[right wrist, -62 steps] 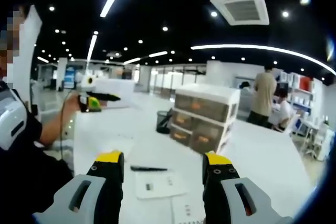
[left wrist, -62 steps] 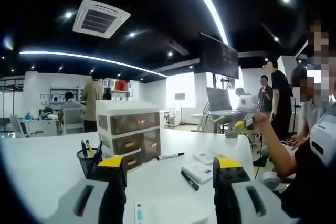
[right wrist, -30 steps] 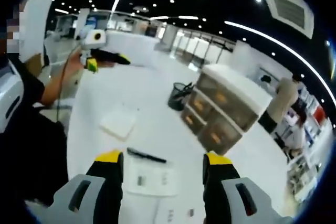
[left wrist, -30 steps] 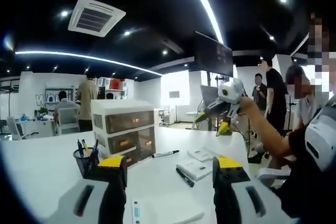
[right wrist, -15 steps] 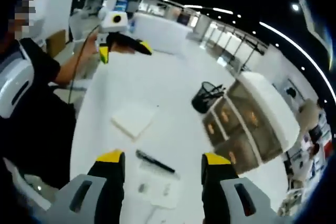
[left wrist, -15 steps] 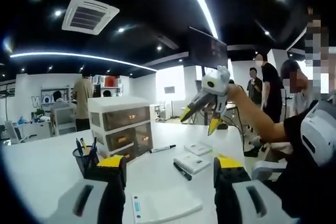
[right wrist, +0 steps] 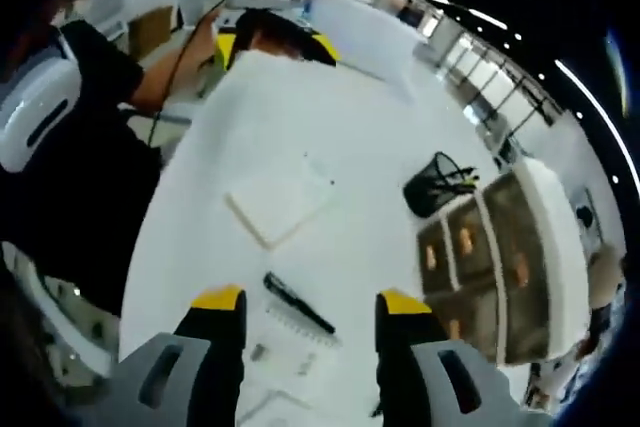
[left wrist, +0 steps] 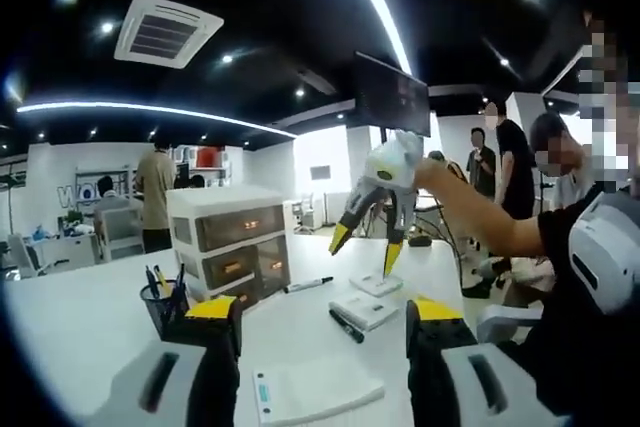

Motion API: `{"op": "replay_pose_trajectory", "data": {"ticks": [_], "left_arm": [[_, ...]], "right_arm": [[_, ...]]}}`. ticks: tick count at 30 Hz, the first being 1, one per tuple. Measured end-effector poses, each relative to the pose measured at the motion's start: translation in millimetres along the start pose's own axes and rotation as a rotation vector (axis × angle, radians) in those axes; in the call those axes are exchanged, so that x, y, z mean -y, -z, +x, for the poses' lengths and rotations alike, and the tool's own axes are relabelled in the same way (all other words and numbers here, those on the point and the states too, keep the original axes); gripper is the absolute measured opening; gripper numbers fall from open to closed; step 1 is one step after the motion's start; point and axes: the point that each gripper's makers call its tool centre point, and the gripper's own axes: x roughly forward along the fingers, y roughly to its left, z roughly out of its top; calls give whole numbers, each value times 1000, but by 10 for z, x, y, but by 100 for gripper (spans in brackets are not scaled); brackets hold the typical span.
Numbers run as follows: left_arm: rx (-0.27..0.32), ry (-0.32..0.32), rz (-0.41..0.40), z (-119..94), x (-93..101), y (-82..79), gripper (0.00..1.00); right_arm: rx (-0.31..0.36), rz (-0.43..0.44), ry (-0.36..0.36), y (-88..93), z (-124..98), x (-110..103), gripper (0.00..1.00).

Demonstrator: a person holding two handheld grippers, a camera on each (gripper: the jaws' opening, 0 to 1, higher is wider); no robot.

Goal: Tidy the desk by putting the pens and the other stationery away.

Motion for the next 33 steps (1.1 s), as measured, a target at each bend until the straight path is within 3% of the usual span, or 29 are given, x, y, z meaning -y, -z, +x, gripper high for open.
{"op": "replay_pose_trajectory", "data": {"ticks": [9, 17, 23, 33], "left_arm": [[5, -2, 1, -14, -6, -2, 66], [11, -12, 4, -35, -29, -12, 65], [27, -24, 11, -71, -54, -59, 64], [-1, 17, -2, -80, 26, 14, 64]], "right_arm": [[-127, -115, -66, 69, 290, -64, 44], [-202, -123, -108, 162, 578, -118, 33], [-273, -127, -163, 281, 706, -128, 31], [-288, -171, -205, 367, 812, -84, 25]]}}
